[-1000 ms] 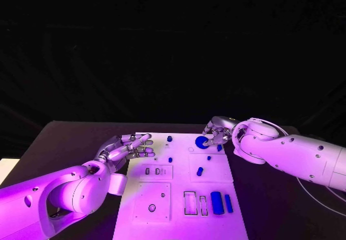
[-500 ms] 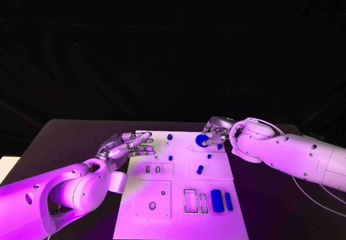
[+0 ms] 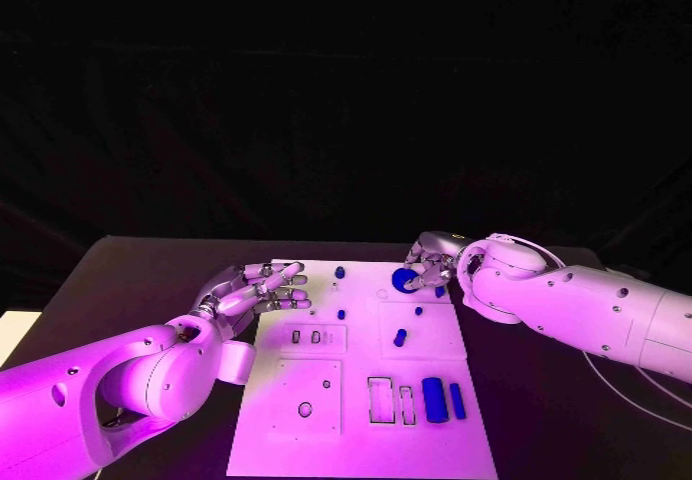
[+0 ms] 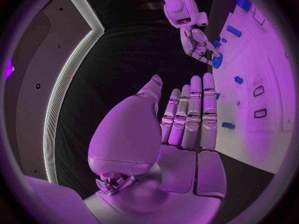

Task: Assemble the parts on the task board

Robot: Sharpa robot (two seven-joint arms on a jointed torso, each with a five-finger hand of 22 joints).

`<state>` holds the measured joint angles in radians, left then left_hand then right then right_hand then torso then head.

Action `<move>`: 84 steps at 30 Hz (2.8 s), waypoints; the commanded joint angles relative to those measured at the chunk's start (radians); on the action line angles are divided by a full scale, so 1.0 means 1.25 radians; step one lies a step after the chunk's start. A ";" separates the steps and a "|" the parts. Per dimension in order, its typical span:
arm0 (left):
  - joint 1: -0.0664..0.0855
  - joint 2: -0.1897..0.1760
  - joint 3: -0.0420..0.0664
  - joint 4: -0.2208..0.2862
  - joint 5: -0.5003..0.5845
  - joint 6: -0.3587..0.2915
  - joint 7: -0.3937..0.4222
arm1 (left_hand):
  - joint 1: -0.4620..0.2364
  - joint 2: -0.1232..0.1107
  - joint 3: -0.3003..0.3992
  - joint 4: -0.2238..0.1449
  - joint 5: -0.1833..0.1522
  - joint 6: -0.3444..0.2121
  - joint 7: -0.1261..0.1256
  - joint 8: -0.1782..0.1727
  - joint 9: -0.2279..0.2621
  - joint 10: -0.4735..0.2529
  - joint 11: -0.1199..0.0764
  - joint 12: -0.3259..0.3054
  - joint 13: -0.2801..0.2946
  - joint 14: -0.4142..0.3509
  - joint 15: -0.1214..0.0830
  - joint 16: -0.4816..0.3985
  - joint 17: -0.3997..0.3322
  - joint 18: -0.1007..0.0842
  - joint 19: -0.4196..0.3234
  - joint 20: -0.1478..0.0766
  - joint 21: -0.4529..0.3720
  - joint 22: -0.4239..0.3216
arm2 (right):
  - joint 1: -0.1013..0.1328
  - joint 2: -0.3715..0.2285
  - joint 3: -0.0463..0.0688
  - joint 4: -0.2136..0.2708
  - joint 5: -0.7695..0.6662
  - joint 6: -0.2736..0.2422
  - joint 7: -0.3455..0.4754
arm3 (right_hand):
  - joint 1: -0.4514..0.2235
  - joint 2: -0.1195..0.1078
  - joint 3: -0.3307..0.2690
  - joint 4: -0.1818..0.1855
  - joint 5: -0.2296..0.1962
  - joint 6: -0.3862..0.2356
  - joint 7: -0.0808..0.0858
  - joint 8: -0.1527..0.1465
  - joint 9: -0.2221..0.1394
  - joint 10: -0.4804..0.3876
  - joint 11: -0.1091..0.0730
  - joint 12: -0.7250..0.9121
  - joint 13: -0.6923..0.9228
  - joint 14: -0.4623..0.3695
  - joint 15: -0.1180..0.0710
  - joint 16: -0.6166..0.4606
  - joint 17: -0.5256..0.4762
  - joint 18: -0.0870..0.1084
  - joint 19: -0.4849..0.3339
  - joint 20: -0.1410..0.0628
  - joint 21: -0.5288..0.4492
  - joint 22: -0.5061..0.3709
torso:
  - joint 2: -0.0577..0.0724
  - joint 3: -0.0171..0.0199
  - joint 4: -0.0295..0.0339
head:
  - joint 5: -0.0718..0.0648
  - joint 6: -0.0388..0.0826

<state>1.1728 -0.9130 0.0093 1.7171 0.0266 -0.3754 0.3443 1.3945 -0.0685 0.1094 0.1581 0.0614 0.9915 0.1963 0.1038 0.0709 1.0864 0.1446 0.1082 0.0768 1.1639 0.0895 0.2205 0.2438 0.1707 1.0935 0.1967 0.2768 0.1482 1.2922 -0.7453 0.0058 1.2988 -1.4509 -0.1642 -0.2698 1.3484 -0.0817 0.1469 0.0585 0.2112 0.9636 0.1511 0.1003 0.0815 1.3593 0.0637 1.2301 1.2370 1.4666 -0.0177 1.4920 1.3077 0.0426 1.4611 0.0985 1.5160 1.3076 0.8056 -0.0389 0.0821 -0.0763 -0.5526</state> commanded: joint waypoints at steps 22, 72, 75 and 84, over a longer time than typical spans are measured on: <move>0.001 0.000 0.001 0.000 0.045 0.036 -0.004 | -0.009 0.007 0.000 -0.007 -0.003 -0.002 0.003 -0.008 -0.001 -0.001 0.002 -0.007 -0.001 -0.001 0.002 -0.007 0.006 0.007 0.007 -0.001 -0.004 -0.001 | -0.008 0.005 -0.002 0.067 -0.044 -0.149 0.035 | 0.021 0.044 0.084 -0.029 -0.062 0.118 -0.041 0.055 0.027 0.020 -0.037 0.005 0.014 0.060 -0.024 -0.001 0.099 -0.014 0.029 -0.025 0.010 0.128 | 0.000 -0.0012 0.0007 | 0.005 0.002; 0.001 0.001 0.001 -0.002 0.021 0.033 -0.003 | -0.006 0.009 -0.001 -0.015 -0.003 -0.006 0.005 -0.013 -0.002 -0.005 0.003 -0.012 -0.002 -0.002 0.003 -0.010 0.012 0.007 0.008 -0.001 -0.006 -0.001 | -0.024 0.180 -0.010 -0.007 -0.074 -0.103 0.014 | -0.051 -0.024 0.058 -0.001 -0.059 -0.092 0.021 -0.031 -0.012 -0.133 0.017 -0.233 -0.183 0.049 0.021 -0.034 0.055 0.002 -0.022 0.014 -0.024 0.059 | 0.001 0.0006 0.0020 | 0.018 -0.003; 0.001 0.001 0.001 -0.002 0.021 0.033 -0.003 | -0.006 0.009 -0.001 -0.015 -0.003 -0.006 0.005 -0.013 -0.002 -0.005 0.003 -0.012 -0.002 -0.002 0.003 -0.010 0.012 0.007 0.008 -0.001 -0.006 -0.001 | -0.024 0.177 -0.010 -0.004 -0.073 -0.111 0.017 | -0.050 -0.023 0.055 0.001 -0.057 -0.082 0.020 -0.028 -0.010 -0.131 0.017 -0.230 -0.181 0.049 0.021 -0.034 0.055 0.001 -0.021 0.014 -0.024 0.060 | 0.002 0.0007 0.0022 | 0.018 -0.004; 0.001 -0.001 0.001 -0.003 0.021 0.033 -0.004 | -0.006 0.009 -0.001 -0.016 -0.003 -0.006 0.005 -0.014 -0.002 -0.005 0.004 -0.013 -0.002 -0.002 0.003 -0.010 0.012 0.007 0.008 -0.001 -0.006 -0.001 | -0.023 0.116 -0.010 0.056 -0.031 -0.193 0.054 | -0.043 -0.013 0.048 0.010 -0.034 -0.049 0.013 -0.019 -0.004 -0.097 0.011 -0.178 -0.144 0.052 0.016 -0.028 0.066 -0.002 -0.009 0.012 -0.017 0.076 | 0.001 0.0003 0.0016 | 0.018 -0.004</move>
<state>1.1729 -0.9151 0.0093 1.7121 0.0580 -0.3532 0.3370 1.3879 -0.0620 0.1064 0.1445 0.0614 0.9878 0.1999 0.0900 0.0700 1.0829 0.1481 0.0987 0.0760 1.1639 0.0895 0.2126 0.2577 0.1707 1.0970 0.1932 0.2731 0.1474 1.2631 -0.5932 -0.0067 1.3581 -1.5161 -0.3440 -0.2379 1.2892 -0.1013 0.2108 0.0716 0.1667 0.8975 0.1672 0.0719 0.0750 1.2329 0.0756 1.0048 1.0545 1.4664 0.0035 1.4528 1.3076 0.0451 1.4444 0.1153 1.4907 1.3076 0.8073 -0.0375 0.0846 -0.0519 -0.5578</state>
